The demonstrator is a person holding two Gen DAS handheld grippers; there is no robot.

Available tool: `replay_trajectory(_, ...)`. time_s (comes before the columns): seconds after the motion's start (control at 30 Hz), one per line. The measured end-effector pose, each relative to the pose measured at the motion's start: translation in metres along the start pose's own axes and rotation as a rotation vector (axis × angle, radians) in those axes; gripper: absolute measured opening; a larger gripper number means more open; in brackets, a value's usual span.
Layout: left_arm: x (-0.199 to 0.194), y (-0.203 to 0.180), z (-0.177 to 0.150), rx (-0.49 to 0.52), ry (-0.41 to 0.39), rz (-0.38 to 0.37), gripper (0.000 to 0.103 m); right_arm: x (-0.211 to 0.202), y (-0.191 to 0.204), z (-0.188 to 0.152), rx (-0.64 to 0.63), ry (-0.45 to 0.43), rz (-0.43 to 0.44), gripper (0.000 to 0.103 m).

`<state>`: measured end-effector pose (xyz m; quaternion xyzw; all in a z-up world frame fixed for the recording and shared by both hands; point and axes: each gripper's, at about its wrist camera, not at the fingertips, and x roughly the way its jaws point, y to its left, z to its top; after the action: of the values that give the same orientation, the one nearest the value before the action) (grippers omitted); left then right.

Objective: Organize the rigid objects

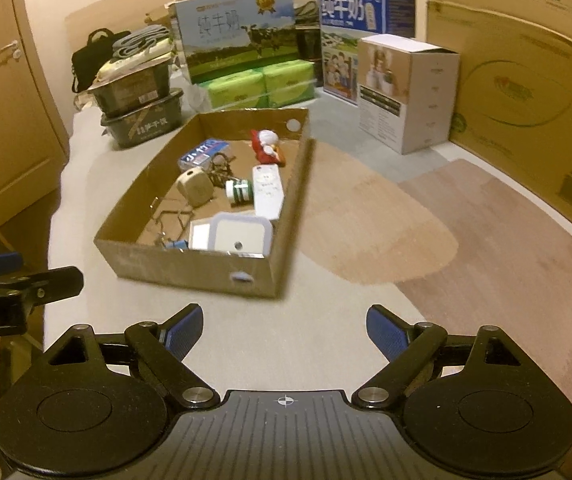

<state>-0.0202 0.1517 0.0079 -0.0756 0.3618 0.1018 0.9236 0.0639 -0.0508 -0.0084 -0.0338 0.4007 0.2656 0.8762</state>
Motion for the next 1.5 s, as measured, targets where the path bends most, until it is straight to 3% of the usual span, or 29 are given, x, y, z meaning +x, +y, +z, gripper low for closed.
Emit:
replay_trajectory(0.67,-0.025,-0.027,-0.024,0.008,0.004,0.015,0.102,-0.042,-0.008,-0.027,0.026,-0.026,-0.028,0.088)
replay_trajectory(1.5,-0.022,-0.032,-0.027,0.027,0.011,0.022,0.102,-0.045,-0.008,-0.029,0.027,-0.027,-0.029,0.088)
